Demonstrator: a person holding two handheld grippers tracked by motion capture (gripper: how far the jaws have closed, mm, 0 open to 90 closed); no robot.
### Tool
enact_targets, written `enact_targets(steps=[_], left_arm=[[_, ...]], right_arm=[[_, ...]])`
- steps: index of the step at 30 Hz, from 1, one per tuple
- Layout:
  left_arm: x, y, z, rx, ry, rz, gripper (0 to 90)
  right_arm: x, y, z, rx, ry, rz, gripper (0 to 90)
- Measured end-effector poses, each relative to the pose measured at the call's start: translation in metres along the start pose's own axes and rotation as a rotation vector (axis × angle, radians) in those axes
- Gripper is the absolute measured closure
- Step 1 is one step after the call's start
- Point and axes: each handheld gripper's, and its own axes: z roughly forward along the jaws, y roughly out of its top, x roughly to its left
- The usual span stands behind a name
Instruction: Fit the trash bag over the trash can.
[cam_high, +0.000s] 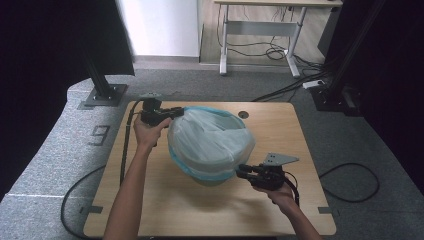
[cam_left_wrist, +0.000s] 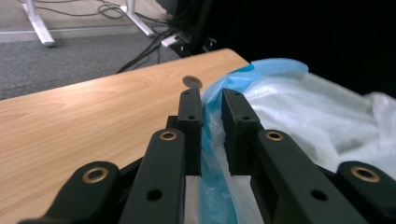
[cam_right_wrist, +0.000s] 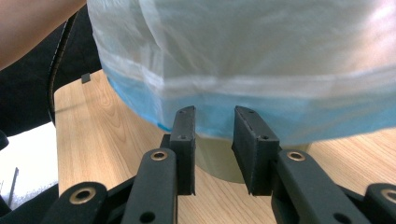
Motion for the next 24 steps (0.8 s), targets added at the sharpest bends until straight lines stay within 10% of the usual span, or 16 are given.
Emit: enact_targets(steps=[12,24], left_arm=[[0.013,-0.005,0.018,0.037,0.035,-0.046,82.0],[0.012,-0.009,0.016,0.039,0.019,-0.049,83.3]], right_arm=[[0.000,-0.001,-0.001,-0.018,0.002,0.000,66.2],[0.023,0.015,-0.007,-0.124,-0.046,0.000,35.3]])
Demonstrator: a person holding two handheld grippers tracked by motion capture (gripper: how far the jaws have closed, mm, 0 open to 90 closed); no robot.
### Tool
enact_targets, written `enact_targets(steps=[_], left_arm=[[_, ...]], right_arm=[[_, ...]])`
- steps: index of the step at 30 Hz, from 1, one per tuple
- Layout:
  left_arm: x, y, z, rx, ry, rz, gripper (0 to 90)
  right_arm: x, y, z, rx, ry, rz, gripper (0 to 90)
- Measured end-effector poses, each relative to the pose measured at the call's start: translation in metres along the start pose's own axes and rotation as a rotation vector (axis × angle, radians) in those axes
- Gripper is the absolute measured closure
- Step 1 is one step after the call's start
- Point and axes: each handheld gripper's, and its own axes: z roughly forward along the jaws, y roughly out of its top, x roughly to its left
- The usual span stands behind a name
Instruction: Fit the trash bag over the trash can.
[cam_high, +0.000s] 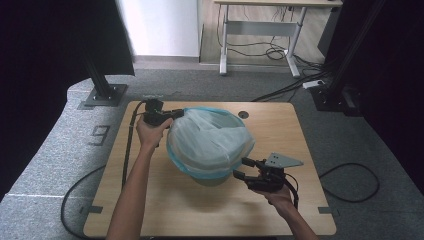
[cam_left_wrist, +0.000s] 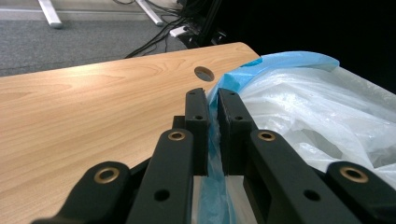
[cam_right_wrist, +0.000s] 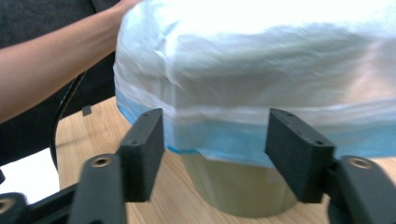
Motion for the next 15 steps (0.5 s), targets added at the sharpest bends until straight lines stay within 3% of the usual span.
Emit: enact_targets(steps=[4,10,12,15], left_arm=[[-0.001,-0.001,-0.002,-0.006,-0.007,-0.006,83.8],[-0.002,-0.003,-0.004,-0.007,-0.012,-0.001,85.0],[-0.002,-0.004,-0.005,-0.010,-0.016,-0.005,85.5],[-0.002,-0.005,-0.005,-0.011,-0.025,-0.005,86.0]], right_arm=[[0.011,0.001,0.012,0.013,-0.033,-0.007,29.3],[0.023,-0.001,0.028,0.017,-0.144,0.003,28.8],[0.026,-0.002,0.029,0.009,-0.179,0.001,35.7],[0.028,-0.003,0.027,-0.005,-0.208,-0.016,53.8]])
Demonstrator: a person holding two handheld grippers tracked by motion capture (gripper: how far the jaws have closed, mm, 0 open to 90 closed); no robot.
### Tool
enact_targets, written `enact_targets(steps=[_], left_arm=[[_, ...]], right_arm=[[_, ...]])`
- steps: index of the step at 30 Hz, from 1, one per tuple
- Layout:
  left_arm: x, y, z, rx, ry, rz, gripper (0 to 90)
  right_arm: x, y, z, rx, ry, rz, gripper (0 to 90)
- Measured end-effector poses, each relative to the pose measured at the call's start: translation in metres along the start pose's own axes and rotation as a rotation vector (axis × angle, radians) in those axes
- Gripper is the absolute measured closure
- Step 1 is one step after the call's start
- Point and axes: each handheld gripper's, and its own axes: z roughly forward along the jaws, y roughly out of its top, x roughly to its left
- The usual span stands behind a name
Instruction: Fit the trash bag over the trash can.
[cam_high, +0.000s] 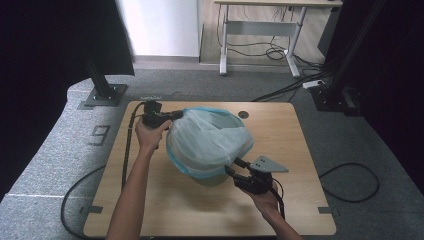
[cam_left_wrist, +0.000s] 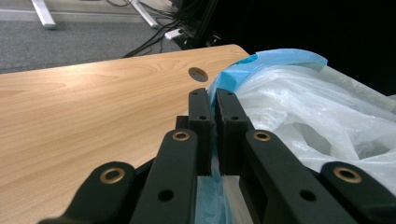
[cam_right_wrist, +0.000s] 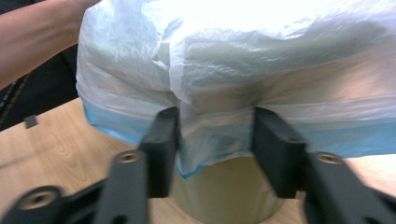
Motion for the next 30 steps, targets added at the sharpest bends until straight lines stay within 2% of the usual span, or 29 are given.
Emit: enact_targets(steps=[8,14,17,22,30], left_arm=[[-0.001,0.000,0.000,0.003,-0.006,0.004,86.6],[0.002,0.001,0.001,-0.002,0.003,0.000,86.6],[0.005,0.001,0.005,-0.003,0.006,-0.010,86.6],[0.010,-0.002,0.013,0.020,0.002,-0.025,86.5],[0.018,-0.008,0.027,0.078,-0.027,-0.083,86.6]], right_arm=[[0.005,0.000,-0.002,-0.006,-0.001,-0.054,88.2],[0.004,0.000,-0.004,-0.018,0.024,-0.066,88.9],[0.000,-0.004,-0.004,0.002,0.039,-0.058,89.0],[-0.004,-0.014,0.000,0.033,0.068,-0.052,89.0],[0.003,-0.016,0.005,0.062,0.107,-0.087,89.0]])
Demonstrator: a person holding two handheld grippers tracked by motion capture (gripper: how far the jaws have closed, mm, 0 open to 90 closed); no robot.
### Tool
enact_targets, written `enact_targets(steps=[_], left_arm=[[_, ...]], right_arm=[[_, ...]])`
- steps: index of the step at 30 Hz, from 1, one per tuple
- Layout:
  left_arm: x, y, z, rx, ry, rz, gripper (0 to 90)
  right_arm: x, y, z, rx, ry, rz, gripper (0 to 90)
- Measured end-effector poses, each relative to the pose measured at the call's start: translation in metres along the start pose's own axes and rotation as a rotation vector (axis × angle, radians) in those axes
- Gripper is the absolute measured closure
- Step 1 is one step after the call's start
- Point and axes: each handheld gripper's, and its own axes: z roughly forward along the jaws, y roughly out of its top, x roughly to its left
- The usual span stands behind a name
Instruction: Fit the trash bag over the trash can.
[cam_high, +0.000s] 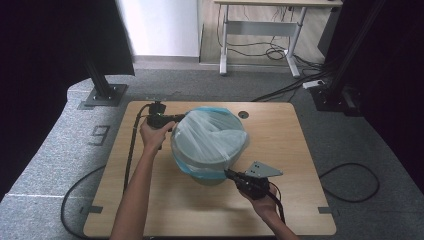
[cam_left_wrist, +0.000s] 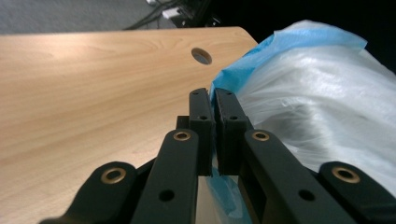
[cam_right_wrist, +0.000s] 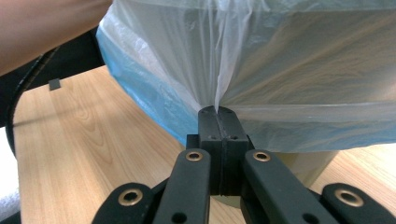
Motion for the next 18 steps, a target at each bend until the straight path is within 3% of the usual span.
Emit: enact_targets(steps=[18], left_arm=[[0.008,-0.015,0.020,0.126,-0.038,-0.027,88.2]], right_arm=[[0.010,0.009,0.001,-0.012,0.089,-0.030,88.8]])
